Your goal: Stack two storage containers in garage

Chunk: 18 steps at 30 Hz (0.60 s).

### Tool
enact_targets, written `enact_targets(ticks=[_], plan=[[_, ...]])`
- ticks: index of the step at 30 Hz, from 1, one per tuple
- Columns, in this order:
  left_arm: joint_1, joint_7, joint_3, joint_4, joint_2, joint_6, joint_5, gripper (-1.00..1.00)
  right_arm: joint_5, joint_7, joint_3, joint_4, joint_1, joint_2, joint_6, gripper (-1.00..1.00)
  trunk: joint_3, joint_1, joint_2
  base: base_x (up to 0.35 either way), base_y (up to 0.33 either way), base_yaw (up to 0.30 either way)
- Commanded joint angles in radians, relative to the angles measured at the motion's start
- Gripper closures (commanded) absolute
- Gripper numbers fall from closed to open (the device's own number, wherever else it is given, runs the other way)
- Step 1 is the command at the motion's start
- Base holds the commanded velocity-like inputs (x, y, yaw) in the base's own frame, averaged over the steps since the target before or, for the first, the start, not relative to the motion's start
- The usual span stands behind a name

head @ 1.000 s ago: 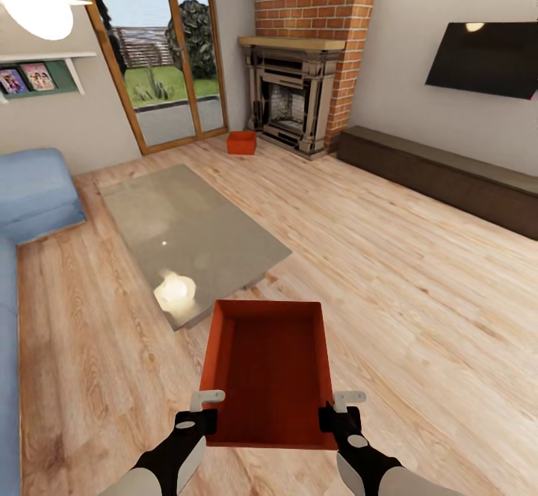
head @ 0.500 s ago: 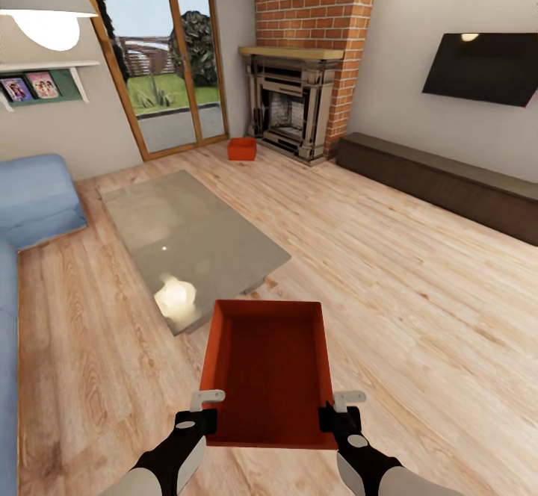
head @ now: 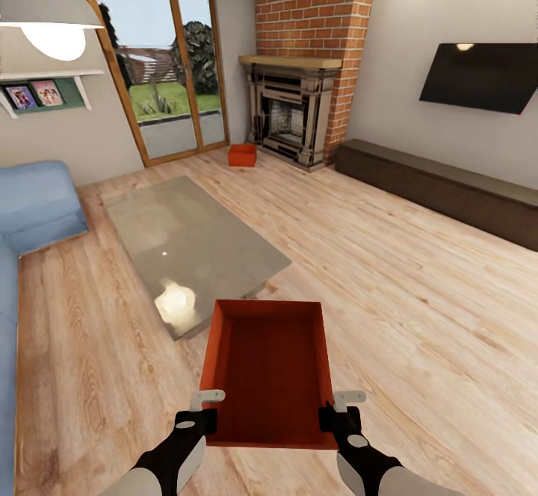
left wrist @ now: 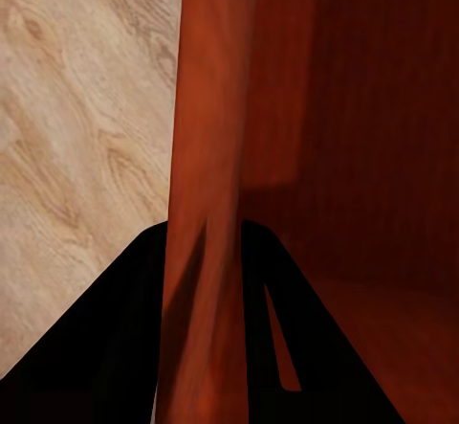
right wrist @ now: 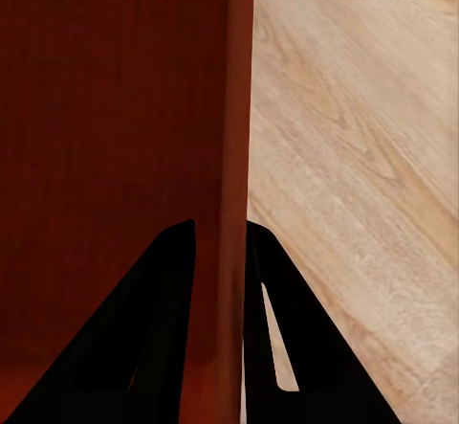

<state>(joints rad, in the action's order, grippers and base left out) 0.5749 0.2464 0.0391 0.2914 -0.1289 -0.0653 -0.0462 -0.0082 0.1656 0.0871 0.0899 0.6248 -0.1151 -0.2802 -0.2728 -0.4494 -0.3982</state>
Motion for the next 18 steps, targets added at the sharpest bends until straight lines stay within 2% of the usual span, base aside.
enact_targets(ticks=[1,18], plan=[[0.000,0.011,-0.011,0.004,0.000,-0.008,0.012,1.00,-0.010,0.011,-0.027,-0.002,0.001,0.000,-0.004,1.00,0.000,-0.001,-0.002,0.000,0.000,0.000],[0.000,0.010,-0.011,0.002,0.000,-0.008,0.011,1.00,-0.010,0.011,-0.027,-0.002,0.001,0.000,-0.004,1.00,0.027,-0.001,-0.002,0.000,0.000,0.000]])
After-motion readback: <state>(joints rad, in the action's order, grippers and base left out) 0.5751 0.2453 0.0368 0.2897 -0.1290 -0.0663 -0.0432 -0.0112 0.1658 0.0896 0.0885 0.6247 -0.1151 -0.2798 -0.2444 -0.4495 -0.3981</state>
